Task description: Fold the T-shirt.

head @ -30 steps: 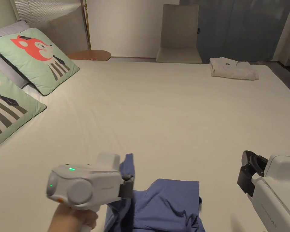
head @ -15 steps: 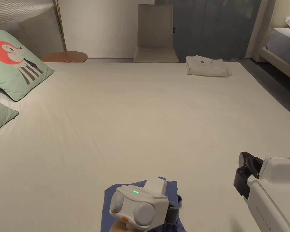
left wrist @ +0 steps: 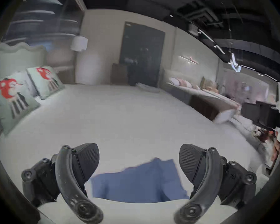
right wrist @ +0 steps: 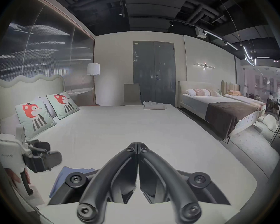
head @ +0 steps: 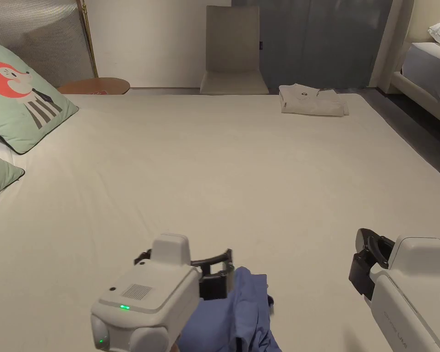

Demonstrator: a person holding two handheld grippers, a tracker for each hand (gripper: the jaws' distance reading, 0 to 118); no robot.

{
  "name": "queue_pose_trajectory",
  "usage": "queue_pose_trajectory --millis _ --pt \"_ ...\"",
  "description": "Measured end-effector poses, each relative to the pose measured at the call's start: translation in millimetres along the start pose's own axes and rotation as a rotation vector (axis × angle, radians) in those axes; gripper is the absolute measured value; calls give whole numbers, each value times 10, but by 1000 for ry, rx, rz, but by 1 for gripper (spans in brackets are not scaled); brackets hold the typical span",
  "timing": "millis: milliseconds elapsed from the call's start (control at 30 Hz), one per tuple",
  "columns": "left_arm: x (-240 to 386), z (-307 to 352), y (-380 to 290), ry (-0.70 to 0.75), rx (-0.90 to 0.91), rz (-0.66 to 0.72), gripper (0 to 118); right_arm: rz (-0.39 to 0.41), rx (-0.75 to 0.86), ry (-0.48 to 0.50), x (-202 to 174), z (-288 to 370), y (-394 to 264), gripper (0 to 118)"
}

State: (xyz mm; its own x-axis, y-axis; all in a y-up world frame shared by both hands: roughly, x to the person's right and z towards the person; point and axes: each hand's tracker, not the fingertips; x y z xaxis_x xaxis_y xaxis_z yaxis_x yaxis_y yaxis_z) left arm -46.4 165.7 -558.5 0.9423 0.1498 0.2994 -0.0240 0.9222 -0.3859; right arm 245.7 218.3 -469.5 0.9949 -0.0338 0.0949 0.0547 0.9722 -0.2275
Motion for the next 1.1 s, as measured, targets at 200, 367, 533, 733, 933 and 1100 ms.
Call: queue_pose_trajectory --millis 200,367,533,733,933,1100 --pt "-186 -78 -246 102 -56 -23 0 9 -6 14 -74 -7 1 1" --pt "-103 -190 -551 24 -182 22 0 8 -12 18 -86 -11 -13 1" --pt "229 -351 -818 -50 -255 -15 0 2 -20 11 41 -51 -77 1" --pt "695 -520 -1016 -102 -293 -116 0 -3 -31 -14 134 19 -57 1" --pt "964 -581 -1087 -167 -341 -64 0 -9 -32 -32 197 56 -44 1" --pt "1080 -521 -1011 -183 -311 -85 0 -7 -25 -28 205 111 -9 1"
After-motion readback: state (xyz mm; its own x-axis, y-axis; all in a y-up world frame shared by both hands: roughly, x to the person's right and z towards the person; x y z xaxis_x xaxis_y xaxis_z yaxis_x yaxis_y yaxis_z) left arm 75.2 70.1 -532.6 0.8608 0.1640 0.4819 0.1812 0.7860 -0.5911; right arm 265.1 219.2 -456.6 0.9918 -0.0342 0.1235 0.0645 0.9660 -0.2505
